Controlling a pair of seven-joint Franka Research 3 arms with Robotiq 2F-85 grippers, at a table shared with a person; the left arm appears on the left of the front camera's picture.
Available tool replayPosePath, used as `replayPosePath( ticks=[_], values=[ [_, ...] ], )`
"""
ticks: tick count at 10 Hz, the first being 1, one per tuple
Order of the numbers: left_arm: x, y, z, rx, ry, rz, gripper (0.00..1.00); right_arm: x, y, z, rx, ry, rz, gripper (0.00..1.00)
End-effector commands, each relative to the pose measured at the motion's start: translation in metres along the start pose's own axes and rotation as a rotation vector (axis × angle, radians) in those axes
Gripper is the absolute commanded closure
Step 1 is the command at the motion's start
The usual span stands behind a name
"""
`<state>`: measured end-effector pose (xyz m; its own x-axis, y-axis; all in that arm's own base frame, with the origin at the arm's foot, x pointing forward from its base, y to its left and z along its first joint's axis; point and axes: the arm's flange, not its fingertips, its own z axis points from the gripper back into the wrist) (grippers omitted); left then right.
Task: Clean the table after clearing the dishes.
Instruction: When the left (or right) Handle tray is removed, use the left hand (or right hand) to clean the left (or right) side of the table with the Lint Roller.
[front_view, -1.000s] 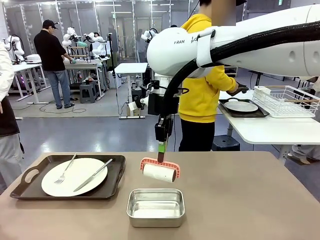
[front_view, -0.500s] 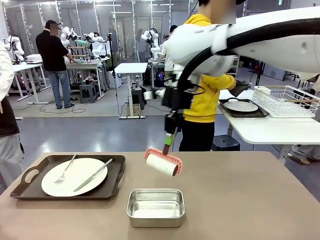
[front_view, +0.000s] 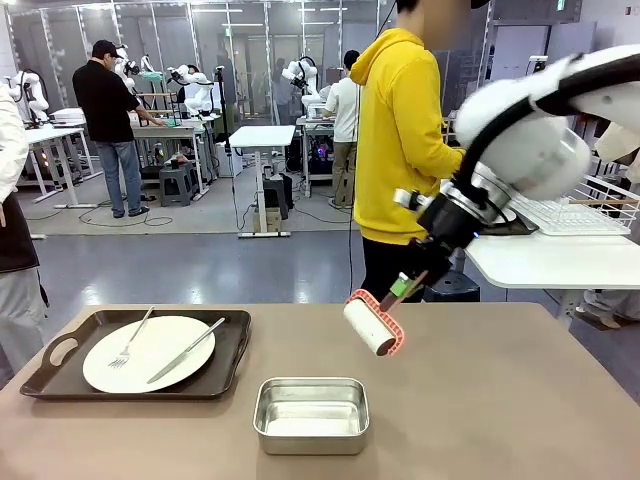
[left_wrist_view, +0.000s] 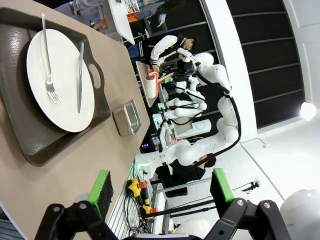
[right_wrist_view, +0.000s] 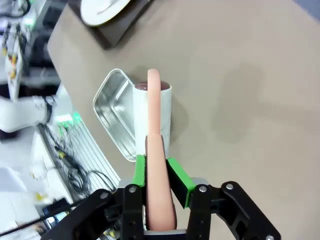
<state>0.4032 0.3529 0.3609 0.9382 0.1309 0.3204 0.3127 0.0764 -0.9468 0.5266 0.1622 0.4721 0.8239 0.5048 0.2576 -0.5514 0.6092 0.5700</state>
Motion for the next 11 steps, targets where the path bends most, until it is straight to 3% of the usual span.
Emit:
replayPosePath(
  ticks=[1,4,11],
  values=[
    [-0.004,-0.002,0.001,0.007,0.0,-0.002,0.0,-0.029,-0.018,-0.009,0.097,-0.17,-0.11,0.77],
    [-0.004,-0.002,0.001,0.007,0.0,-0.002,0.0,-0.034,-0.052,-0.021,0.136,-0.246,-0.209,0.77],
    [-0.004,-0.002,0.001,0.007,0.0,-0.002,0.0,-0.043,-0.083,-0.047,0.061,-0.226,-0.462,0.77]
  ],
)
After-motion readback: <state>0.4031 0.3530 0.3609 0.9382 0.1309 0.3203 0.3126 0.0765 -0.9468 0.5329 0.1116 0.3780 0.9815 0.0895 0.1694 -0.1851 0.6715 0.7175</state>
